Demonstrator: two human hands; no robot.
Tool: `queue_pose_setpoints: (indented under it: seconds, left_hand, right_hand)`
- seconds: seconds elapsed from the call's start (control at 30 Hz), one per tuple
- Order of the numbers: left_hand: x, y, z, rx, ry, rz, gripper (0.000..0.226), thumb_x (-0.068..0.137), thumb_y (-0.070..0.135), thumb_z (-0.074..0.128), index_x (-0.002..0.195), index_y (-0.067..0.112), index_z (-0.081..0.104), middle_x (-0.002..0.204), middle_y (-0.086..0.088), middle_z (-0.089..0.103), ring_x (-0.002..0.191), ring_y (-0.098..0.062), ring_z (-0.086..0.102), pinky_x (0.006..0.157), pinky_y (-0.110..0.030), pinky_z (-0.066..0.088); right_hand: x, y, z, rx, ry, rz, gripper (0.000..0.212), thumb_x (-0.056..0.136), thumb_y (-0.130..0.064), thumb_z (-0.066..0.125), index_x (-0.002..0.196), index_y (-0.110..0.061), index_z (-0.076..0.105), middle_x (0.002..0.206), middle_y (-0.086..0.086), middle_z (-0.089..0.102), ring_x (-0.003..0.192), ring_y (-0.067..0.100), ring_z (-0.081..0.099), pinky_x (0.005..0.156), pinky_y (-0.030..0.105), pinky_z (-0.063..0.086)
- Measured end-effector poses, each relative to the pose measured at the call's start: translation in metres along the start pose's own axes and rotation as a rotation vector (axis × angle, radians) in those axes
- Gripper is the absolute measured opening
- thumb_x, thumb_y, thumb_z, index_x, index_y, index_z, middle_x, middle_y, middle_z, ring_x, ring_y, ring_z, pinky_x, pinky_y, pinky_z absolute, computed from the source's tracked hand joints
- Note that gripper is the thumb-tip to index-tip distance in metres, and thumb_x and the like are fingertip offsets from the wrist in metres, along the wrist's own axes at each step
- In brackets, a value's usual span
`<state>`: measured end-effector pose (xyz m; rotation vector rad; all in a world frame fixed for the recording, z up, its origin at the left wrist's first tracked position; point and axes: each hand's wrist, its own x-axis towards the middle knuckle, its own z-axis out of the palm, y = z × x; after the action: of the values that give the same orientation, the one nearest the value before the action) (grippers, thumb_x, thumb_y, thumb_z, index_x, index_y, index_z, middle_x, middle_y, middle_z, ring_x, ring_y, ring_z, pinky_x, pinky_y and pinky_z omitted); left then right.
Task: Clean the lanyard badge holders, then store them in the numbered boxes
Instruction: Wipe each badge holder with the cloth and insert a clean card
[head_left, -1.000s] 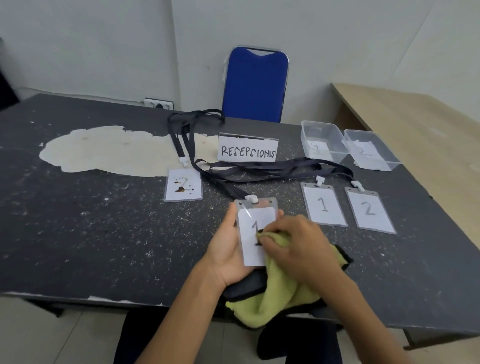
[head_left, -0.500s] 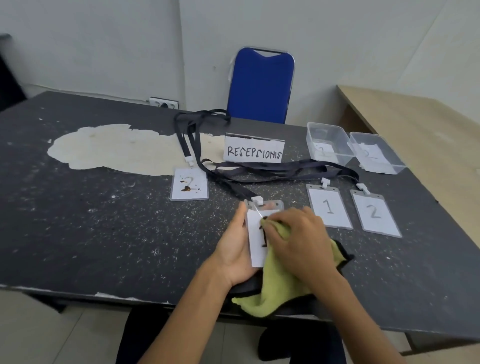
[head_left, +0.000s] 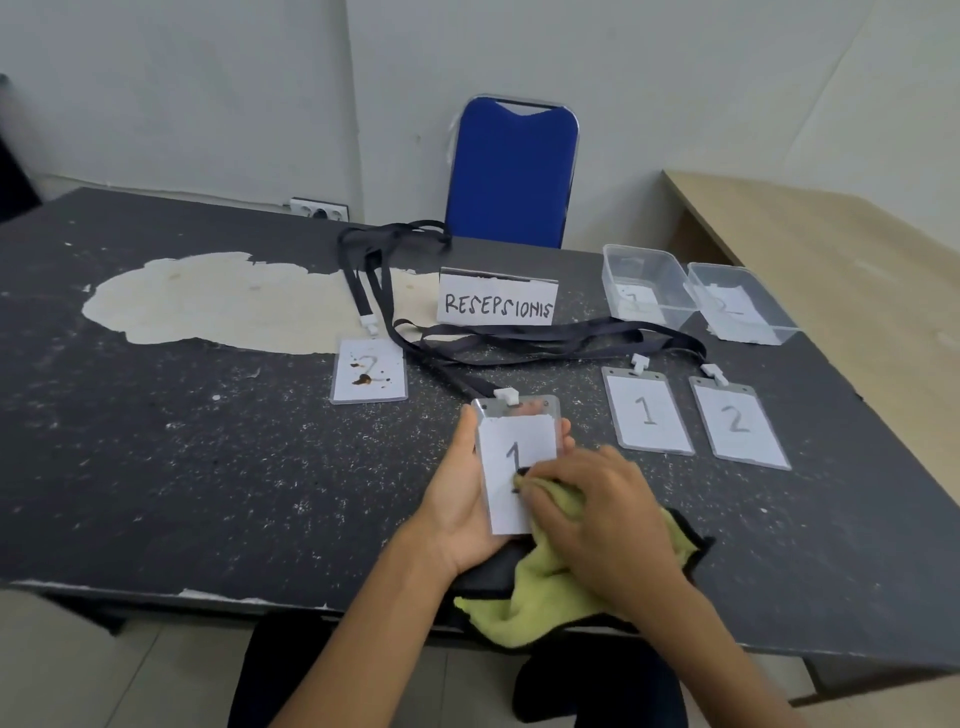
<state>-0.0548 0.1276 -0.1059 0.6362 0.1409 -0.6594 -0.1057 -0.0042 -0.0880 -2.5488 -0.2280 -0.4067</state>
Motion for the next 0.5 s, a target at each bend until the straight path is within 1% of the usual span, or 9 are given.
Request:
queue_pose_setpoints:
  seconds: [0.07,0.1,0.2,0.23,0.27,0.3,0.37,0.47,0.5]
  left_hand:
    - [0.000,0.000,0.000,0.020,0.021,0.015,0.075,0.093,0.067,0.023,0.138,0.013,0.050,0.135,-0.015,0.057,0.111,-0.025,0.060,0.095,-0.036,0.049]
    - [-0.001,0.000,-0.001,0.026,0.034,0.018,0.075,0.093,0.066,0.024,0.135,0.012,0.054,0.131,-0.016,0.060,0.109,-0.025,0.061,0.096,-0.035,0.047]
    - [-0.004,-0.001,-0.003,0.010,0.038,0.042,0.075,0.094,0.064,0.022,0.114,0.011,0.071,0.122,-0.015,0.065,0.104,-0.024,0.065,0.096,-0.033,0.049]
    - [-0.005,0.000,-0.003,0.000,0.036,0.052,0.076,0.094,0.063,0.021,0.105,0.011,0.075,0.120,-0.014,0.066,0.104,-0.024,0.066,0.094,-0.033,0.051]
    - [-0.006,-0.001,-0.001,-0.022,0.032,0.056,0.076,0.095,0.063,0.021,0.102,0.011,0.076,0.120,-0.015,0.066,0.105,-0.025,0.066,0.091,-0.035,0.053]
    - [-0.006,-0.001,0.000,-0.046,0.037,0.055,0.076,0.095,0.063,0.021,0.103,0.011,0.076,0.122,-0.015,0.065,0.107,-0.027,0.065,0.091,-0.037,0.053]
    - [-0.005,-0.001,0.003,-0.062,0.046,0.057,0.074,0.094,0.064,0.022,0.109,0.012,0.072,0.123,-0.015,0.065,0.111,-0.029,0.061,0.096,-0.040,0.048]
    - [-0.003,-0.002,0.006,-0.025,0.055,0.075,0.074,0.093,0.066,0.021,0.124,0.014,0.063,0.121,-0.011,0.067,0.105,-0.025,0.065,0.094,-0.041,0.047]
    - [-0.003,-0.003,0.006,-0.007,0.057,0.083,0.075,0.093,0.067,0.019,0.124,0.014,0.063,0.119,-0.011,0.068,0.104,-0.023,0.065,0.095,-0.042,0.046]
  right_hand:
    - [0.013,-0.003,0.003,-0.046,0.039,0.034,0.023,0.082,-0.041,0.056,0.088,-0.027,0.073,0.087,-0.013,0.069,0.078,0.016,0.051,0.075,0.038,0.045]
    - [0.017,-0.009,0.008,-0.057,0.059,0.043,0.022,0.081,-0.039,0.057,0.087,-0.026,0.073,0.086,-0.010,0.069,0.079,0.017,0.051,0.075,0.038,0.045]
    - [0.013,-0.035,0.022,-0.007,0.072,0.015,0.021,0.080,-0.037,0.057,0.085,-0.025,0.073,0.078,-0.009,0.067,0.083,0.019,0.055,0.076,0.036,0.045]
    - [0.007,-0.039,0.023,0.023,0.065,-0.004,0.023,0.080,-0.038,0.055,0.085,-0.026,0.073,0.075,-0.010,0.065,0.081,0.016,0.054,0.074,0.034,0.044]
    - [0.001,-0.040,0.022,0.054,0.057,-0.020,0.023,0.078,-0.040,0.054,0.084,-0.027,0.073,0.073,-0.011,0.064,0.078,0.014,0.052,0.071,0.032,0.044]
    - [-0.006,-0.037,0.019,0.078,0.052,-0.033,0.023,0.078,-0.040,0.055,0.083,-0.028,0.073,0.072,-0.012,0.064,0.075,0.013,0.051,0.069,0.032,0.044]
    - [-0.018,-0.024,0.012,0.069,0.048,-0.059,0.020,0.078,-0.041,0.057,0.081,-0.028,0.072,0.072,-0.014,0.064,0.070,0.012,0.051,0.067,0.033,0.046]
    - [-0.023,-0.003,-0.001,-0.034,0.025,-0.054,0.023,0.080,-0.045,0.054,0.080,-0.030,0.071,0.076,-0.016,0.065,0.070,0.014,0.051,0.067,0.034,0.046]
    - [-0.023,0.003,-0.006,-0.068,0.015,-0.039,0.024,0.080,-0.046,0.052,0.081,-0.030,0.071,0.078,-0.016,0.064,0.072,0.014,0.051,0.069,0.034,0.045]
